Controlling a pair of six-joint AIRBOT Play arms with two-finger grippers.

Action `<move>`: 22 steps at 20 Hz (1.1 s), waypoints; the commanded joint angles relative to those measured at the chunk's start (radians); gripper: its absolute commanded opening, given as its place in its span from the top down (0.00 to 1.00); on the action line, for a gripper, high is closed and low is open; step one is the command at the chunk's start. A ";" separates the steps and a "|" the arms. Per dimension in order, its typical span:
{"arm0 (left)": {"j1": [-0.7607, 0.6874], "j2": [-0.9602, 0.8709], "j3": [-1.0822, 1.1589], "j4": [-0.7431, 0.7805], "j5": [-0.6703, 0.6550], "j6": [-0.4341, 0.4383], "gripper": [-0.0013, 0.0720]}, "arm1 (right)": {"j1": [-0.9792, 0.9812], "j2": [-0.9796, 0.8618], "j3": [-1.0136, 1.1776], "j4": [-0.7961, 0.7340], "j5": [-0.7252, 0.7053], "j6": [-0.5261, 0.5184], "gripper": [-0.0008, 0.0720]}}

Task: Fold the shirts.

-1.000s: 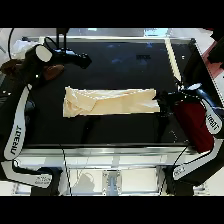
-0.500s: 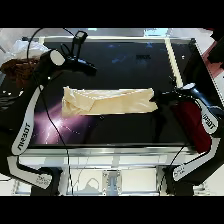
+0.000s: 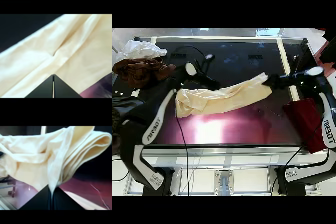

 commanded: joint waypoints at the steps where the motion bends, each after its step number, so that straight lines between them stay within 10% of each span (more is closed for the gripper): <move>1: -0.062 -0.095 0.001 -0.005 -0.011 -0.062 0.97 | 0.051 0.051 0.118 0.009 0.051 0.062 0.95; 13: -0.011 -0.104 0.225 0.153 -0.162 -0.060 0.97 | 0.328 0.051 0.177 -0.045 0.010 0.140 0.95; 22: 0.210 0.123 0.299 0.393 -0.316 -0.099 0.97 | 0.640 -0.045 0.177 0.030 -0.469 0.160 0.95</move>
